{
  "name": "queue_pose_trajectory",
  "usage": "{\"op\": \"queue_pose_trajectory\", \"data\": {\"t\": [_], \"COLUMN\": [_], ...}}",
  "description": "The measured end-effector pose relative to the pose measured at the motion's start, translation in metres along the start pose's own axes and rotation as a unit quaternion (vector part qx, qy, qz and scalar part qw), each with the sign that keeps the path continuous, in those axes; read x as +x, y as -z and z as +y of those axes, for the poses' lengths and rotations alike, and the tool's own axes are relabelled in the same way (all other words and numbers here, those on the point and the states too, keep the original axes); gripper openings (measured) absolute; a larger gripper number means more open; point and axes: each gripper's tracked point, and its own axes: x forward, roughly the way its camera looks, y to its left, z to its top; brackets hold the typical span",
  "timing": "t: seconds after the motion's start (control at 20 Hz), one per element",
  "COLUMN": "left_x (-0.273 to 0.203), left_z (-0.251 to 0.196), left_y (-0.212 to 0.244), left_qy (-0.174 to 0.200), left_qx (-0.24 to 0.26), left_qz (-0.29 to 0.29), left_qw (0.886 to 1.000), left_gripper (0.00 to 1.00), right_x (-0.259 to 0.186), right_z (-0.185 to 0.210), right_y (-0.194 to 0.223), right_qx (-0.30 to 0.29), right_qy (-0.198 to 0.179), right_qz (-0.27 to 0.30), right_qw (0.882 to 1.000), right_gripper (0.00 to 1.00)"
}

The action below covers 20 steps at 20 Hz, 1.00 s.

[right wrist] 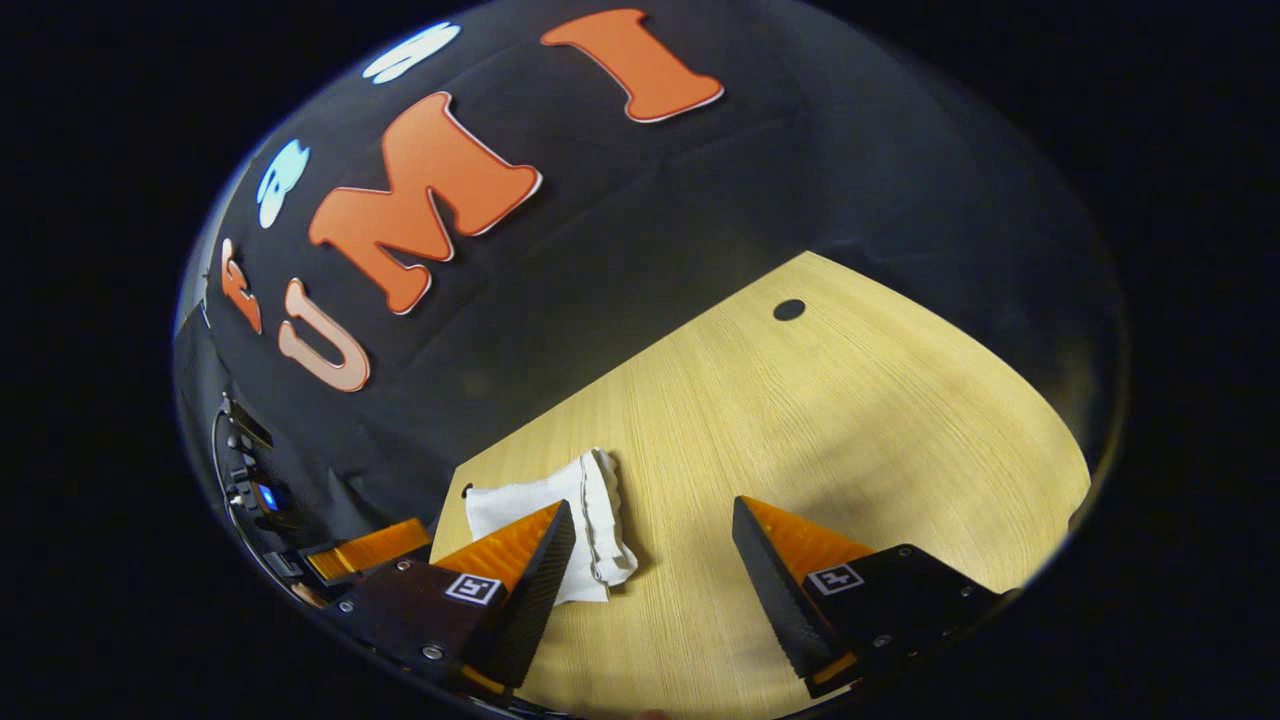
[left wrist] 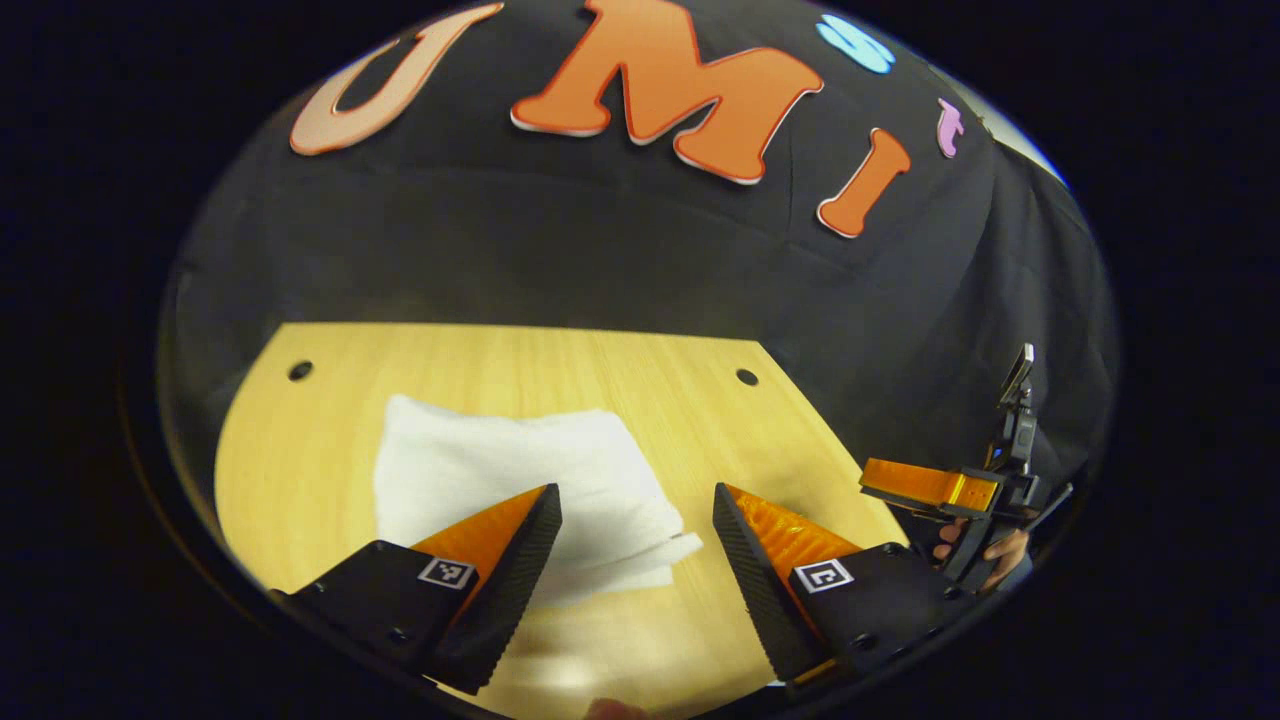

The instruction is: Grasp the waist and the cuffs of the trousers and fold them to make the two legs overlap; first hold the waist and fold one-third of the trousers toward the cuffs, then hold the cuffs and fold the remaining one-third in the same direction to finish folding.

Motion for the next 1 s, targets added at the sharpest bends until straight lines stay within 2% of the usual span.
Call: {"op": "queue_pose_trajectory", "data": {"t": [0.15,0.25,0.4,0.55,0.75,0.8,0.85,1.0], "left_x": [-0.032,-0.046,-0.071,-0.091,-0.111,-0.118,-0.128,-0.14], "left_z": [0.018,0.027,0.034,0.038,0.039,0.04,0.04,0.041], "left_y": [-0.028,-0.04,-0.067,-0.077,-0.086,-0.089,-0.091,-0.099], "left_qy": [-0.066,-0.103,-0.137,-0.17,-0.188,-0.194,-0.199,-0.195], "left_qx": [0.037,0.041,0.04,0.048,0.041,0.044,0.046,0.049], "left_qz": [-0.061,-0.089,-0.144,-0.196,-0.241,-0.257,-0.27,-0.295], "left_qw": [0.995,0.99,0.979,0.965,0.951,0.946,0.941,0.934], "left_gripper": [1.0,1.0,1.0,1.0,1.0,0.99,0.99,0.99], "right_x": [-0.007,-0.012,-0.024,-0.029,-0.042,-0.044,-0.046,-0.055], "right_z": [0.022,0.038,0.067,0.086,0.12,0.126,0.132,0.152], "right_y": [-0.017,-0.024,-0.042,-0.049,-0.059,-0.061,-0.062,-0.061], "right_qx": [-0.058,-0.086,-0.123,-0.168,-0.218,-0.228,-0.237,-0.254], "right_qy": [-0.008,-0.012,-0.028,-0.019,-0.026,-0.025,-0.025,-0.034], "right_qz": [-0.036,-0.048,-0.083,-0.109,-0.152,-0.163,-0.17,-0.182], "right_qw": [0.998,0.995,0.988,0.98,0.964,0.96,0.956,0.949], "right_gripper": [0.95,0.95,0.95,0.96,0.96,1.0,0.96,0.96]}}
